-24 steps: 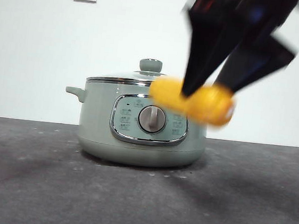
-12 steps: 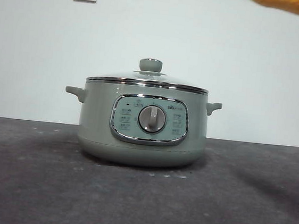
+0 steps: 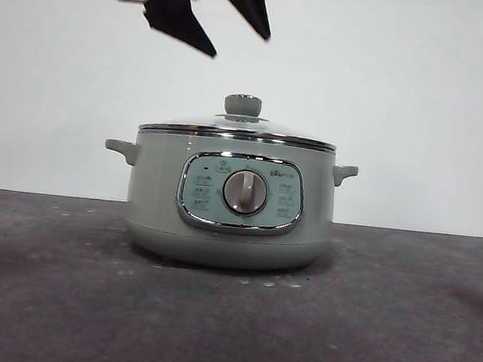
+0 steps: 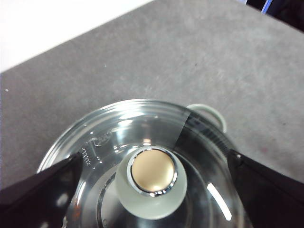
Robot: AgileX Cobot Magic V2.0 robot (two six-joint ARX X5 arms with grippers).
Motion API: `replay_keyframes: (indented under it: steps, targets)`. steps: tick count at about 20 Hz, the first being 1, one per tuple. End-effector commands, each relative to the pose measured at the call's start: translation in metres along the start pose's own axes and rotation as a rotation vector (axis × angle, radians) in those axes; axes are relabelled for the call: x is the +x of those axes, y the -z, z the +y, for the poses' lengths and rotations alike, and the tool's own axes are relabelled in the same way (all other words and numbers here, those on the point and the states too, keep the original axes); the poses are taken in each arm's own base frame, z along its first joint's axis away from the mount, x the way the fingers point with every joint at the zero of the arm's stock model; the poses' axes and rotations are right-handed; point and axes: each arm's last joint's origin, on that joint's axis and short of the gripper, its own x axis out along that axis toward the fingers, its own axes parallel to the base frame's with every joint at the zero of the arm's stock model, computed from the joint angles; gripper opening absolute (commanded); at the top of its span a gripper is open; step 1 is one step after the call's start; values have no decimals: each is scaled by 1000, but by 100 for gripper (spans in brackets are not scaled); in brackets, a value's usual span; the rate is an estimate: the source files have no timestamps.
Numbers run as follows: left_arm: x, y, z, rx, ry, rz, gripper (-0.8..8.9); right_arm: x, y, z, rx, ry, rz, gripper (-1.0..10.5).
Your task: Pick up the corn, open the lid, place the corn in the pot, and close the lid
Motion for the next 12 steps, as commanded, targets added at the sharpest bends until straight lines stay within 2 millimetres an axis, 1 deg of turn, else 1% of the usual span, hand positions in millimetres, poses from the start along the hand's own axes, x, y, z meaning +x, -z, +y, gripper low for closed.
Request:
replay_keyframes:
  steps: [1,5,9,12]
  targets:
    - [21,7,0,12,-10,34,624,-4,1,-1,18,5,-17,-16]
    - [43,18,3,2,-11,84,624,-4,4,-4,10,52,3,-16]
    - [56,26,5,-4,-10,116,624,-4,4,-4,9,62,4,-16]
    - [60,27,3,-1,-4,120,624,-4,4,-4,9,68,2,-16]
